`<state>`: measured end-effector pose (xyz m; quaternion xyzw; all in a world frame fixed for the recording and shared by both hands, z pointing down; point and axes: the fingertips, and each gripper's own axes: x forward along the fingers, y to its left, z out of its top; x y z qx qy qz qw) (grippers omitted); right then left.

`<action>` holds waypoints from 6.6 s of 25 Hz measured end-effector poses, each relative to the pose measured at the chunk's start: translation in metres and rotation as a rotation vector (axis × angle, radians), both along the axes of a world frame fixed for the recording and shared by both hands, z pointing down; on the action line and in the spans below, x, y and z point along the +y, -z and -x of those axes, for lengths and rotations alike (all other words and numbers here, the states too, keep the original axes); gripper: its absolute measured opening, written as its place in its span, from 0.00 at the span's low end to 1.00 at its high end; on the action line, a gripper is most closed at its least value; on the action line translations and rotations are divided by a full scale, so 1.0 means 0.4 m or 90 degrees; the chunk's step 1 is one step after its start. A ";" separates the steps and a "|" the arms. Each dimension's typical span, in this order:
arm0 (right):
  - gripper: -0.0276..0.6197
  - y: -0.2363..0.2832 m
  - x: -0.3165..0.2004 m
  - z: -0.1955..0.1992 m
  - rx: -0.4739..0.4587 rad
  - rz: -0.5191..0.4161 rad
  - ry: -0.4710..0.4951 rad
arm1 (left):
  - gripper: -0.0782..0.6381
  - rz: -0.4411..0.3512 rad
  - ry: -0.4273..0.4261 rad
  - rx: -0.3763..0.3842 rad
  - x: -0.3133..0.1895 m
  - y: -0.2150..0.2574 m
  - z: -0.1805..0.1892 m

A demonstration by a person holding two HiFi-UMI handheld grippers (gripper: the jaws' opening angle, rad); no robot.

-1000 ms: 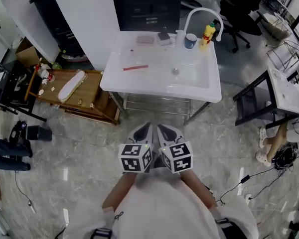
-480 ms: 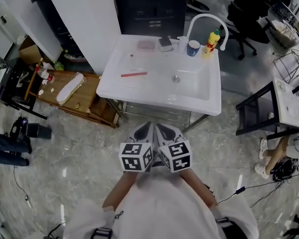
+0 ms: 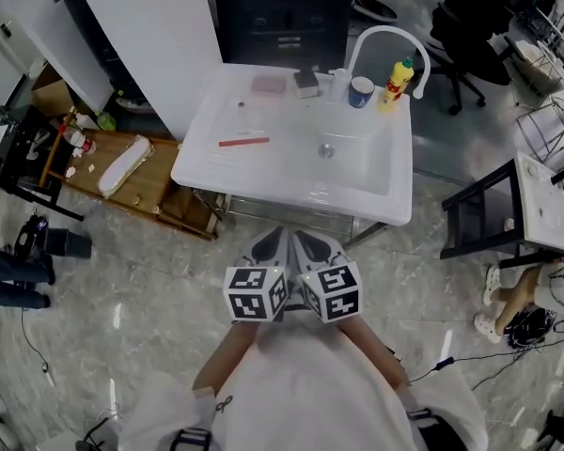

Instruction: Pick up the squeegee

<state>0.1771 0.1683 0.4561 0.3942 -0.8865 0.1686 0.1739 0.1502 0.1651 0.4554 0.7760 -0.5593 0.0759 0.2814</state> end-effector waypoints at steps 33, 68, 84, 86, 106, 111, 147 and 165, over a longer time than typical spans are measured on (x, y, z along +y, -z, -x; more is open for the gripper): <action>0.08 -0.018 -0.023 -0.020 0.009 0.009 0.007 | 0.15 -0.009 0.024 0.002 -0.030 0.000 0.001; 0.08 -0.065 -0.357 0.171 0.017 0.049 0.016 | 0.15 0.023 0.034 0.008 -0.376 -0.042 0.207; 0.09 -0.071 -0.554 0.314 -0.002 0.069 -0.024 | 0.15 0.029 0.012 0.015 -0.575 -0.056 0.364; 0.08 -0.072 -0.579 0.329 -0.006 0.067 -0.032 | 0.15 0.028 0.006 0.017 -0.601 -0.058 0.378; 0.09 -0.118 -0.750 0.431 0.033 0.077 -0.087 | 0.15 0.048 -0.024 0.017 -0.746 -0.100 0.500; 0.09 -0.138 -0.772 0.443 0.045 0.089 -0.087 | 0.15 0.047 -0.020 0.012 -0.766 -0.105 0.524; 0.27 -0.313 -0.926 0.507 0.103 0.195 -0.057 | 0.15 0.088 0.011 0.002 -0.851 -0.161 0.599; 0.29 -0.400 -0.968 0.523 0.136 0.232 -0.041 | 0.15 0.109 0.018 -0.014 -0.866 -0.193 0.616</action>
